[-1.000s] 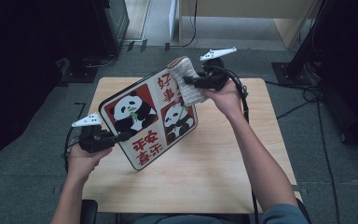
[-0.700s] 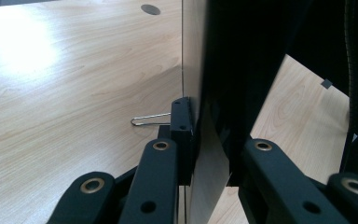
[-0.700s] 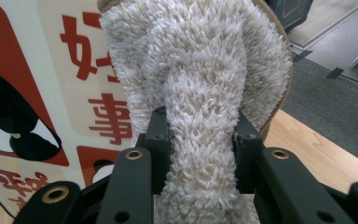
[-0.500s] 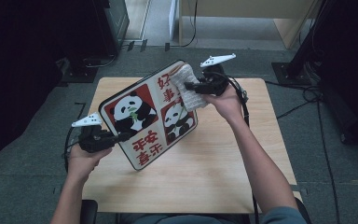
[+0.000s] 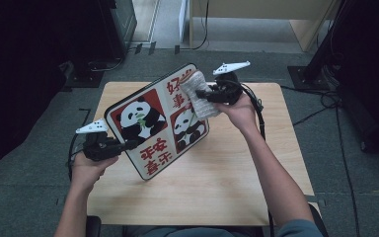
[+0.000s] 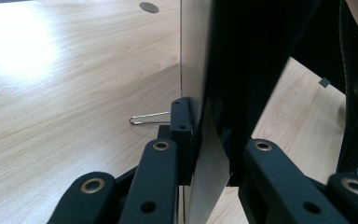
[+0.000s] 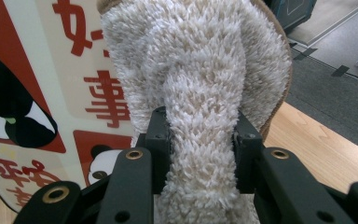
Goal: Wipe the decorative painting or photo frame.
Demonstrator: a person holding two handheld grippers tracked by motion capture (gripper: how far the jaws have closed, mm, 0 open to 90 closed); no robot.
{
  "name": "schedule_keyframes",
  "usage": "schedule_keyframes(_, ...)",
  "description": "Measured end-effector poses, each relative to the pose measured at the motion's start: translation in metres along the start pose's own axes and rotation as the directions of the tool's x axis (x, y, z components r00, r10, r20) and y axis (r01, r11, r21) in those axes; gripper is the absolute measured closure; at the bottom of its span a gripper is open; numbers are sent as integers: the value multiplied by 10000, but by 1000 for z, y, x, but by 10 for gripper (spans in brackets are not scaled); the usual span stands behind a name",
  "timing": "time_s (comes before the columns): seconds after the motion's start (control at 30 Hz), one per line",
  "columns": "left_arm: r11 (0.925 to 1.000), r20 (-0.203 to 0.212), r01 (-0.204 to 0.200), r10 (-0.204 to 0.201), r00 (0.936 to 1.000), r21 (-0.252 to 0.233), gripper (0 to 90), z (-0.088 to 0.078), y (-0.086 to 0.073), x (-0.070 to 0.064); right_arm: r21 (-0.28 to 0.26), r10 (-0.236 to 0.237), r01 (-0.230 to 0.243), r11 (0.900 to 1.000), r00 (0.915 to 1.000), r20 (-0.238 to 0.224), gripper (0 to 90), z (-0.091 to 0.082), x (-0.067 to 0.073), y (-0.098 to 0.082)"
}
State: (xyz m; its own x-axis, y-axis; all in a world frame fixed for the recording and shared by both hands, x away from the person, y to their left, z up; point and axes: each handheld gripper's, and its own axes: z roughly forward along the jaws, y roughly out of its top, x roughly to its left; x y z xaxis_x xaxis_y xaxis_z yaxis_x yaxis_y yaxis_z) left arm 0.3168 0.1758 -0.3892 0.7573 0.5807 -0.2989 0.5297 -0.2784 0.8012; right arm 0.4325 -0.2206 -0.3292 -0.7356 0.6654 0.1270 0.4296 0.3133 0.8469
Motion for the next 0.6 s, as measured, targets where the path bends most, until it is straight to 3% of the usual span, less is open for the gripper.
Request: schedule_keyframes(0.6, 9998, -80, 217, -217, 9997, -37, 809, -1, -1, -3, -2, 98, -98, 10000, 9998, -166, 677, 5, -4, -26)
